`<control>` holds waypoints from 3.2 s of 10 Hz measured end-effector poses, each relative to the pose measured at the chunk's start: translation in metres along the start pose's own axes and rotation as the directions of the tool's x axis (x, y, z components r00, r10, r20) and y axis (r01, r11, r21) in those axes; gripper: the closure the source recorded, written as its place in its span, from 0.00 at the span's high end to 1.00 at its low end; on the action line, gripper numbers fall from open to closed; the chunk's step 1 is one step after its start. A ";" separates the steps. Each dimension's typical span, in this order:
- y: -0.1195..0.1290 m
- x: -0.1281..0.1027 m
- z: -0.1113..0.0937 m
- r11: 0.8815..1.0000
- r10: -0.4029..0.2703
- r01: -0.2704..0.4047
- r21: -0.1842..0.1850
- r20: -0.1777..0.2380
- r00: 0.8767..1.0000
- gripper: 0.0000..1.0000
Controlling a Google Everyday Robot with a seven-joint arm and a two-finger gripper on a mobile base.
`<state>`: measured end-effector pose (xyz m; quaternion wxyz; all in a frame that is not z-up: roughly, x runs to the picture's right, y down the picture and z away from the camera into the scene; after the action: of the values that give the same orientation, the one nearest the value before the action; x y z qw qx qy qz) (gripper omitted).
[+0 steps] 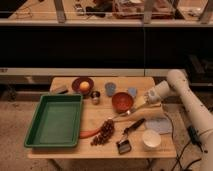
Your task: Place fork in red bowl
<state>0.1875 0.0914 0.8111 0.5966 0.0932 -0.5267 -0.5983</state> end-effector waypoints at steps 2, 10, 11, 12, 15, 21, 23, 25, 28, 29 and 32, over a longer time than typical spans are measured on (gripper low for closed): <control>-0.016 0.006 -0.012 0.999 0.003 -0.003 0.050 -0.006 1.000 0.00; -0.036 0.021 -0.025 0.984 0.044 -0.034 0.177 -0.054 0.998 0.00; -0.036 0.020 -0.026 0.984 0.047 -0.035 0.172 -0.069 0.997 0.00; -0.036 0.017 -0.025 0.986 0.049 -0.032 0.163 -0.106 0.993 0.00; -0.036 0.010 -0.027 0.990 0.044 -0.015 0.143 -0.203 0.978 0.00; -0.033 0.004 -0.028 0.998 0.018 0.005 0.070 -0.335 0.942 0.00; -0.039 0.010 -0.026 0.998 -0.026 0.043 0.041 -0.344 0.939 0.00; -0.042 0.018 -0.025 0.998 -0.063 0.070 0.007 -0.344 0.937 0.00; -0.038 0.032 -0.027 0.997 -0.074 0.068 -0.028 -0.345 0.936 0.00; -0.037 0.043 -0.027 0.997 -0.079 0.070 -0.041 -0.342 0.936 0.00; -0.039 0.070 -0.032 0.994 -0.100 0.081 -0.069 -0.339 0.935 0.00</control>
<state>0.1686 0.0079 0.8046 0.6532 0.2036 -0.3939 -0.6137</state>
